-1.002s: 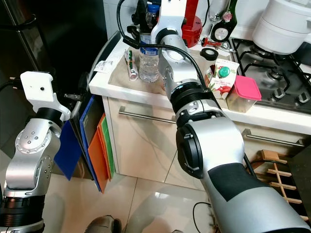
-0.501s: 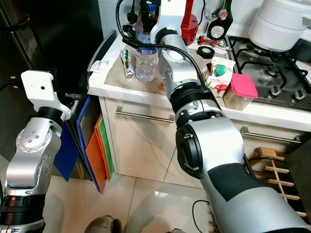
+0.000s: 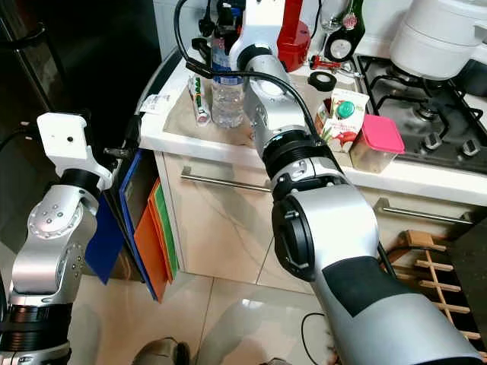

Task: Restocking fridge

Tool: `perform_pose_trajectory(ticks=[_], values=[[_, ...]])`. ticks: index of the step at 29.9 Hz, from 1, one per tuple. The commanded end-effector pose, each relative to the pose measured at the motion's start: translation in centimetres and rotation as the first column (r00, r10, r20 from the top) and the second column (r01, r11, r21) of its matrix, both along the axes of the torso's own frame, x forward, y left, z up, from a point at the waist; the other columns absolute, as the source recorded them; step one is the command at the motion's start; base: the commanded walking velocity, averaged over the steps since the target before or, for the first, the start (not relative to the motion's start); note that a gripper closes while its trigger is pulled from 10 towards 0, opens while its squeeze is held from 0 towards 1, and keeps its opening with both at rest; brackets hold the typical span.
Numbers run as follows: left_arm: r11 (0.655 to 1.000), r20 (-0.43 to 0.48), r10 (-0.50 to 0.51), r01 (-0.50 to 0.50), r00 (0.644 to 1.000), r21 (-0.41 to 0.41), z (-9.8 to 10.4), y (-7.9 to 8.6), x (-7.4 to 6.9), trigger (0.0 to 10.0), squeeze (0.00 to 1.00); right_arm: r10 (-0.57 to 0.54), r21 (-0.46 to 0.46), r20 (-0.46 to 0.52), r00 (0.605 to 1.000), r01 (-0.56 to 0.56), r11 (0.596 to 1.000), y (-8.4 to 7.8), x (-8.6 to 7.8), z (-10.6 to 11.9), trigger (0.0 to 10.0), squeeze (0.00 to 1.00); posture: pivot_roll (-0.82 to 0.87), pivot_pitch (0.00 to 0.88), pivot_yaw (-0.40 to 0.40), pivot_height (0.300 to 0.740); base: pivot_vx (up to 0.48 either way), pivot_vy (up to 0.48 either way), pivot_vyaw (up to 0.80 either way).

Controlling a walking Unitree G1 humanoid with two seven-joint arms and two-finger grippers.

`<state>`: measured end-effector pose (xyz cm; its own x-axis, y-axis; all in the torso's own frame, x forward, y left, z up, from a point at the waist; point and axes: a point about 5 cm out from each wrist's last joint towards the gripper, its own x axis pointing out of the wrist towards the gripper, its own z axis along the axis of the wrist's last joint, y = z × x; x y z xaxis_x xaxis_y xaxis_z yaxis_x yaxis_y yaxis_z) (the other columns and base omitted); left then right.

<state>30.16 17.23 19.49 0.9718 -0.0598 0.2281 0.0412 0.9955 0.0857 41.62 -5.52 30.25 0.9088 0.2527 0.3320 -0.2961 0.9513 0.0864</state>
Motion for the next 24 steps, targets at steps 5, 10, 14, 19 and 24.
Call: perform_pose_trajectory(ticks=[5,10,14,19,24], values=[[1.0,-0.006,-0.021,0.021,1.0,0.008,0.1,-0.4,0.3,10.0,0.0,0.008,0.018,-0.013,1.0,-0.008,1.0,-0.2,0.0,-0.8,0.0,0.0,0.22,0.035,-0.028,0.732,0.0,0.0,0.0],[1.0,-0.01,-0.028,0.028,1.0,0.01,0.1,-0.5,0.6,10.0,0.0,-0.008,0.03,0.041,0.999,0.007,1.0,-0.6,-0.2,-0.5,0.0,0.0,0.21,0.024,-0.021,0.732,0.0,0.0,0.0],[0.999,-0.01,-0.033,0.033,0.999,0.012,0.1,-0.6,0.8,10.0,0.0,-0.043,0.029,0.127,0.991,0.039,0.999,-1.3,-0.4,0.8,0.0,0.0,0.2,0.017,-0.018,0.732,0.0,0.0,0.0],[0.999,-0.011,-0.039,0.039,0.999,0.015,0.1,-0.7,0.9,10.0,0.0,-0.074,0.028,0.19,0.979,0.07,0.997,-1.9,-0.6,1.9,0.0,0.0,0.2,0.011,-0.014,0.732,0.0,0.0,0.0],[0.999,-0.009,-0.043,0.043,0.999,0.019,0.1,-0.7,0.9,10.0,0.0,-0.097,0.033,0.19,0.977,0.092,0.995,-2.2,-0.5,2.1,0.0,0.0,0.2,0.012,-0.013,0.732,0.0,0.0,0.0]])
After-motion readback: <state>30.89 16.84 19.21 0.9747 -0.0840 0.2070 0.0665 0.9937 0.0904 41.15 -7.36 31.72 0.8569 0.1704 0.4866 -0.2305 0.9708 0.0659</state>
